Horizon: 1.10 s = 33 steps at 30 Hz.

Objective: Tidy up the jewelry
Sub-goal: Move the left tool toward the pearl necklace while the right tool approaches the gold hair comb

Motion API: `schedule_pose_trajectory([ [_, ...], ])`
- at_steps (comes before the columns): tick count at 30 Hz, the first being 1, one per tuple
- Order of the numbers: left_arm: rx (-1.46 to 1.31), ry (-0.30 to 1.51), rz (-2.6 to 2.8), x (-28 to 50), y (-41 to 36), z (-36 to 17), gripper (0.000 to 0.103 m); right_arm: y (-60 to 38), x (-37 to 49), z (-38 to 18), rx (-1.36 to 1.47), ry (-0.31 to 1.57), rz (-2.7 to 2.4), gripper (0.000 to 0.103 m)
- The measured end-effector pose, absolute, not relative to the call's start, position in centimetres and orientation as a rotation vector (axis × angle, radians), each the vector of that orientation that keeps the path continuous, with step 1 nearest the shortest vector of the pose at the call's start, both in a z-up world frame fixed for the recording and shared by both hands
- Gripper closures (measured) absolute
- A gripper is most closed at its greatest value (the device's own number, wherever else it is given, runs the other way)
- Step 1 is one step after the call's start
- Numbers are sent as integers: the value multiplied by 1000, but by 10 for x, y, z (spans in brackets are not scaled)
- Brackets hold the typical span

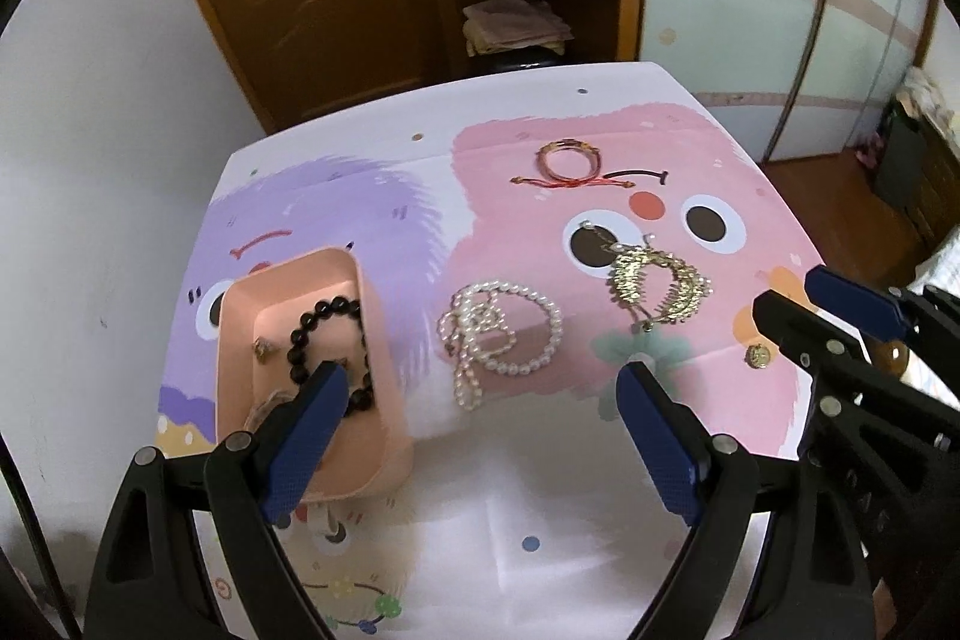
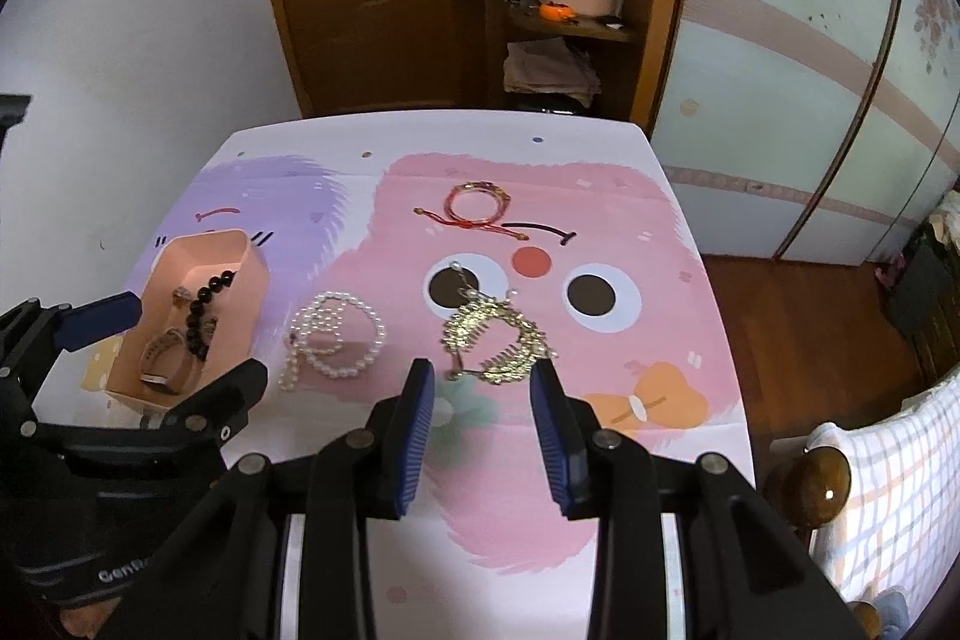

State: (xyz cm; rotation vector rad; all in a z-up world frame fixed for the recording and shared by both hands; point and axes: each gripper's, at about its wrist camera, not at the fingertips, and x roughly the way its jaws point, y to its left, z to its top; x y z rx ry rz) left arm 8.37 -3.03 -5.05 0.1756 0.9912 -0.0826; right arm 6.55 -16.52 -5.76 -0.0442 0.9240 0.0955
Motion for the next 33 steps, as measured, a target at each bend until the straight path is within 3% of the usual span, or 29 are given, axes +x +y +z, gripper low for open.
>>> schedule_pose_trajectory([
  [17, 146, 1099, -147, 161, -25, -55, 14, -247, 129, -52, 94, 1056, 149, 70],
  [24, 215, 1131, -136, 182, -34, -76, 14, -244, 162, -92, 202, 1208, 235, 69],
  [27, 219, 1147, -139, 186, -37, -84, 14, -242, 175, -109, 234, 1248, 249, 61],
  [33, 172, 1200, -142, 192, -30, -102, 14, -221, 200, -137, 160, 1338, 307, 61],
])
